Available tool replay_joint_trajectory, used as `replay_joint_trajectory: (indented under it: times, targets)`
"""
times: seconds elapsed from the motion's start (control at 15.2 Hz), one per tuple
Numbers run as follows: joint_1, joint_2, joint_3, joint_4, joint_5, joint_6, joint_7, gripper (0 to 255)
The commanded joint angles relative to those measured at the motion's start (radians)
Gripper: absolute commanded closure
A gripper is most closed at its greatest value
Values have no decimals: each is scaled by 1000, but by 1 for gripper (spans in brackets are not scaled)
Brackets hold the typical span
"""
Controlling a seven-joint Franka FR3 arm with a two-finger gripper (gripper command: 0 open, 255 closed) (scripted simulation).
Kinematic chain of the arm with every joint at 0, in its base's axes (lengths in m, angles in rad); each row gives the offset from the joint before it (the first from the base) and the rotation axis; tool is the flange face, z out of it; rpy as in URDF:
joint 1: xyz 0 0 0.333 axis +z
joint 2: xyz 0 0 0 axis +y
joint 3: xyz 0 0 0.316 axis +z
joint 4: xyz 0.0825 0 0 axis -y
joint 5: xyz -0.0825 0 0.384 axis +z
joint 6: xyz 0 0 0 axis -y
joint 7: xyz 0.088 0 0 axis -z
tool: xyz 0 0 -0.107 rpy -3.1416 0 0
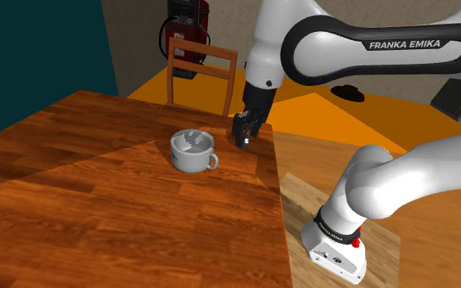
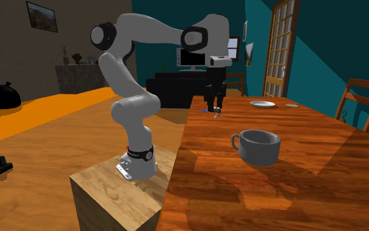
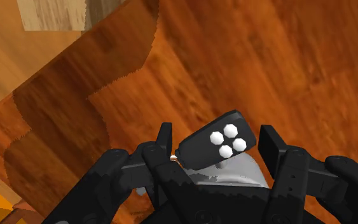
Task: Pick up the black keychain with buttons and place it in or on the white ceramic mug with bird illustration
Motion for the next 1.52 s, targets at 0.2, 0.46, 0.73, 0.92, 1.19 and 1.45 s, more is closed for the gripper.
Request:
replay_joint_trajectory:
  times: [0.2,0.46,0.73,0.92,1.19,1.45]
  targets:
    - [-33,214,43,173,-26,43,36,255]
    - [-55,382,79,327,-64,57,78,255]
    - [-64,485,100,417,-95,68,107,255]
    - [-63,491,103,382,-95,108,108,255]
    - [-62,501,107,338,-97,163,110,255]
    - [-61,516,111,297,-100,217,113,255]
